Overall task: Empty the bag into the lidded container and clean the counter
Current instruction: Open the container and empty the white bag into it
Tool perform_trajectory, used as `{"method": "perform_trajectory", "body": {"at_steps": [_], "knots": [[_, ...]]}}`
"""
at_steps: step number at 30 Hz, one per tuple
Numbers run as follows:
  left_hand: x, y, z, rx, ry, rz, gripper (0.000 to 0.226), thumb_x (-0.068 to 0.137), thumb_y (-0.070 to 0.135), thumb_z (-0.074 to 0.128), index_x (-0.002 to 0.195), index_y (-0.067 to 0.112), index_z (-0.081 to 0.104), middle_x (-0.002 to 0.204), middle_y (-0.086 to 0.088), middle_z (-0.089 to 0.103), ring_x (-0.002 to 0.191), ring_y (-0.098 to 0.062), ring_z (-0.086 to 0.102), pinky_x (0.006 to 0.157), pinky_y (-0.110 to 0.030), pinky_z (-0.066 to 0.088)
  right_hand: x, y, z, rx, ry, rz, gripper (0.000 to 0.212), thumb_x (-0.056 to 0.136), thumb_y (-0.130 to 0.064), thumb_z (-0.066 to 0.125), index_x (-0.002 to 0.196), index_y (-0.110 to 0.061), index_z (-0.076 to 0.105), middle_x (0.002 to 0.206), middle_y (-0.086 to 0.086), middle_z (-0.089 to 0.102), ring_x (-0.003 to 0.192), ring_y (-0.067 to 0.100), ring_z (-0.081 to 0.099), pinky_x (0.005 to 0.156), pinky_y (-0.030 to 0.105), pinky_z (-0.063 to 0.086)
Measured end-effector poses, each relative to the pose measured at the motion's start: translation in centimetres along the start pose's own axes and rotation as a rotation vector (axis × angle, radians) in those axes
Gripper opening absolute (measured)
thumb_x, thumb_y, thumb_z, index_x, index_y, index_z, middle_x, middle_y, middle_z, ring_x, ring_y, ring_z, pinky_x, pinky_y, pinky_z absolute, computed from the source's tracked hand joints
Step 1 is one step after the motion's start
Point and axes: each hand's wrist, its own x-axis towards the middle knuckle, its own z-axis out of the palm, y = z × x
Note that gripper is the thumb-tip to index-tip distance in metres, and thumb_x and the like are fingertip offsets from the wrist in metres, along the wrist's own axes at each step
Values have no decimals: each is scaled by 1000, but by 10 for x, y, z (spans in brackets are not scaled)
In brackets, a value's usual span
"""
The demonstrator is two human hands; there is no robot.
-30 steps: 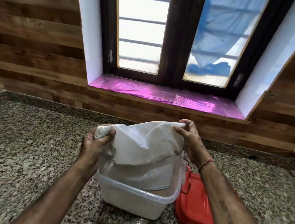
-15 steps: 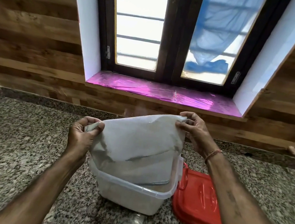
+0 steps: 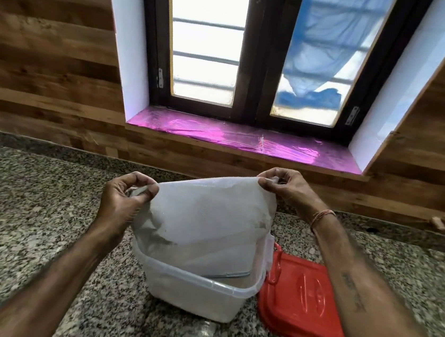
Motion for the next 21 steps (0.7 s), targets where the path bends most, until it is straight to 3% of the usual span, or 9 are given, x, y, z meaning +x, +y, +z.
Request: {"method": "perform_trajectory", "body": {"at_steps": [4, 8, 10, 15, 17, 21], "knots": [[-4, 5, -4, 7, -67, 24, 14, 87, 4, 76, 80, 13, 70, 75, 6, 67, 72, -7, 57, 65, -21, 45, 3, 1, 1, -74, 13, -11, 54, 61, -56, 92, 98, -18, 79, 102, 9, 78, 97, 20, 70, 89, 41, 60], [-5, 8, -7, 22, -115, 14, 19, 87, 3, 76, 75, 16, 70, 74, 4, 66, 75, -11, 56, 68, -26, 43, 3, -1, 7, -278, 151, -66, 15, 77, -31, 88, 82, -21, 77, 101, -2, 68, 100, 18, 63, 82, 31, 53], [-6, 10, -7, 38, -107, 11, 18, 87, 3, 76, 76, 15, 70, 75, 0, 67, 77, -13, 57, 70, -28, 43, 2, -4, 11, -375, 215, -116, 12, 79, -22, 87, 78, -21, 76, 107, -2, 60, 104, 16, 58, 85, 28, 48], [0, 22, -7, 360, 21, 140, 13, 87, 8, 77, 80, 17, 72, 79, -1, 73, 76, -17, 66, 70, -26, 51, -3, -10, 8, 25, 201, -128, 22, 78, -12, 88, 71, -14, 68, 120, 6, 58, 110, 16, 58, 86, 25, 48], [3, 24, -2, 581, 21, 199, 7, 85, 24, 80, 86, 27, 74, 80, 10, 72, 76, -15, 68, 73, -32, 57, -4, -8, 11, 103, 158, -94, 25, 79, -11, 87, 70, -15, 64, 112, 6, 59, 101, 17, 59, 82, 29, 50], [3, 35, 31, 839, -72, 357, 29, 77, 55, 80, 97, 36, 75, 86, 16, 66, 80, -10, 65, 82, -37, 51, -4, -9, 19, 208, 119, -77, 25, 77, -17, 87, 70, -19, 63, 84, -4, 65, 74, 8, 61, 64, 20, 51]]}}
